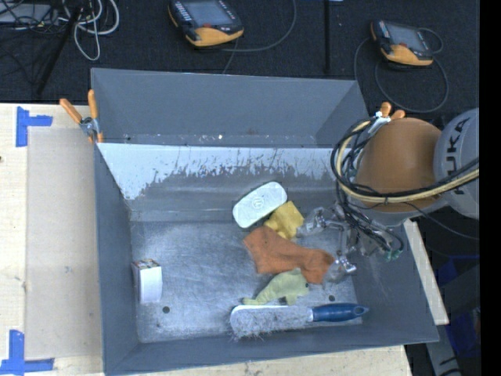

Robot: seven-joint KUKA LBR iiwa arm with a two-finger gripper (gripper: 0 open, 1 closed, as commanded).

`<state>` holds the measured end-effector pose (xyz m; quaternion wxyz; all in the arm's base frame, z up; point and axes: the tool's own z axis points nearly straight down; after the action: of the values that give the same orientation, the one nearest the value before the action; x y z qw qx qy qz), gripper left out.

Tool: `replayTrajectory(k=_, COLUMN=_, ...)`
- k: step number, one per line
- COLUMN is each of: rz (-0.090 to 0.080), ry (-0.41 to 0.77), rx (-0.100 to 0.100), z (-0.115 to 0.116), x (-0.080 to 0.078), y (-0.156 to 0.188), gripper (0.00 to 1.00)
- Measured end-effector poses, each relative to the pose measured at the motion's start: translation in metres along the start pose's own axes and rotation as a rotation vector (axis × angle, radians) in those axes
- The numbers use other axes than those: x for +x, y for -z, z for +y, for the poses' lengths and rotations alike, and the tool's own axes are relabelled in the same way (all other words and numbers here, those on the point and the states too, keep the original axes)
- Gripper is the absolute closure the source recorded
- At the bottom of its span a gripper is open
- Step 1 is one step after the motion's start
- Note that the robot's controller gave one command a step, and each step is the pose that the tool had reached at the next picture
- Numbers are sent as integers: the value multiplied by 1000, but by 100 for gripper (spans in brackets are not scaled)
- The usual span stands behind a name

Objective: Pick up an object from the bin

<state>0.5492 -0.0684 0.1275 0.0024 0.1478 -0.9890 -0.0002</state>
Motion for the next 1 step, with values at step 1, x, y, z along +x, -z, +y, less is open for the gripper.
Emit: replayTrajectory(k=1, rz=0, ry=1, rx=0, z=0, x=0, y=0, gripper=0)
